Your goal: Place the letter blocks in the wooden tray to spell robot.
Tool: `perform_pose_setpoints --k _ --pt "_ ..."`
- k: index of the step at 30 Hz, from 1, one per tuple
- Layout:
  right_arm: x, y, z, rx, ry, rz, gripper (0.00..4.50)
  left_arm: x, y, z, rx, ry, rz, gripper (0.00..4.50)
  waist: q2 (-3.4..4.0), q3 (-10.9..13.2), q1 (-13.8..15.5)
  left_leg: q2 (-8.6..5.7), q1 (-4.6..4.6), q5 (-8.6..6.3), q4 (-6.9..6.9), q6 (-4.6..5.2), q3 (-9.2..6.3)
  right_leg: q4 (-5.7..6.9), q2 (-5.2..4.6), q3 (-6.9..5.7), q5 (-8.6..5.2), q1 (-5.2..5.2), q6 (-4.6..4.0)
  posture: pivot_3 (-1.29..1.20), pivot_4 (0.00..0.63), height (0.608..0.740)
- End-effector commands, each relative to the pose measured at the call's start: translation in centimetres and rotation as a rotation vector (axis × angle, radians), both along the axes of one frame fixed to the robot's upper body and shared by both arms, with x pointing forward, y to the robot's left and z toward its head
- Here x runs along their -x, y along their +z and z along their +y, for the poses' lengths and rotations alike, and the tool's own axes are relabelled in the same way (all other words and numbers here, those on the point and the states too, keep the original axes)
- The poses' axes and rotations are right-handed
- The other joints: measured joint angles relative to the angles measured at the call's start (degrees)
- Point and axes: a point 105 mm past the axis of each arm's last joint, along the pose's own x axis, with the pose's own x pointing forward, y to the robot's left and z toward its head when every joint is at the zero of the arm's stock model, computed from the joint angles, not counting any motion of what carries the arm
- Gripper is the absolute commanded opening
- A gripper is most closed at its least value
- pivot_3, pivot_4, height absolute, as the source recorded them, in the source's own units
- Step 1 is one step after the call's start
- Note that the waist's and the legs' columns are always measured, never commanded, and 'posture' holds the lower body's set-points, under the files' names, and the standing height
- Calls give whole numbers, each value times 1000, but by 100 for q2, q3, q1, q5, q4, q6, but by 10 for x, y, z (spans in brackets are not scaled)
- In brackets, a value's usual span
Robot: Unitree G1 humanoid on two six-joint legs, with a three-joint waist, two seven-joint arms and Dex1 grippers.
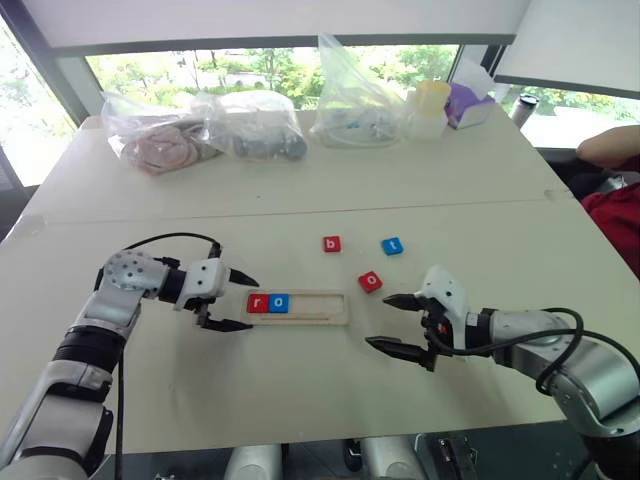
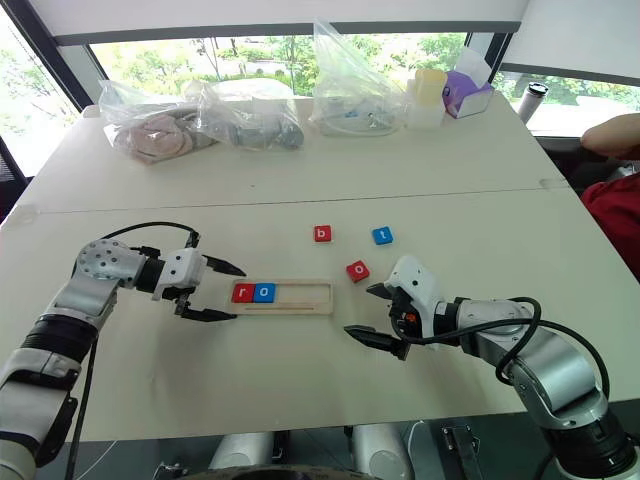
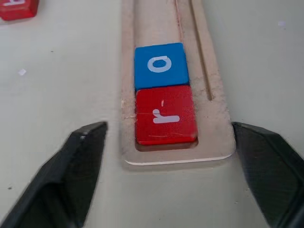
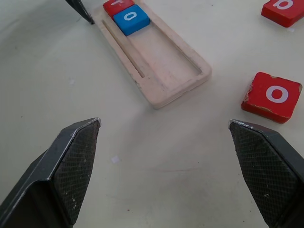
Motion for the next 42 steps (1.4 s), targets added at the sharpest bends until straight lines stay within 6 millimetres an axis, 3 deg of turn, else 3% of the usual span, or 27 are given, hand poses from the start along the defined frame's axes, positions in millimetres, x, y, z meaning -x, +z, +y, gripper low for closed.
perform_pose_setpoints --k 1,7,10,16,21,24,31,42 --pt "2 11 3 -10 13 -46 4445 1 -8 6 -42 26 10 4475 1 -1 -3 0 0 0 0 0 0 0 0 0 0 1 0 0 150 740" --pt "-10 24 1 -61 -40 -75 4445 7 -5 18 -64 71 32 4475 2 -2 -40 2 6 0 0 0 0 1 1 1 0 5 0 0 150 740" --pt "-34 43 6 -128 -104 -134 4445 11 10 38 -65 145 36 4475 -2 0 -109 8 11 0 0 0 1 6 6 1 2 5 -4 0 150 740" --pt "-82 38 38 -108 -237 -144 4445 17 29 62 -40 310 96 4475 1 2 -171 23 -1 0 -4 1 1 18 15 -1 5 -23 -12 0 150 740" --pt "-122 35 76 -137 -403 -83 4445 -5 75 60 248 530 9 4475 0 3 -159 19 -16 0 -2 1 2 24 8 -1 28 -36 -12 0 150 740" --pt "-136 33 84 -98 -483 -88 4445 -8 98 52 439 601 2 4475 0 3 -159 13 -20 0 -3 1 1 23 -4 -1 29 -36 -5 0 150 740" --pt "-142 23 96 -43 -513 -60 4445 5 107 41 559 686 -13 4475 0 3 -185 5 -20 -3 -8 5 0 15 -22 5 42 -36 19 0 150 740" --pt "-132 -3 121 -21 -499 42 4445 7 94 39 591 772 -45 4475 0 2 -177 6 -11 -3 -7 5 0 18 -3 4 46 -33 8 0 150 740"
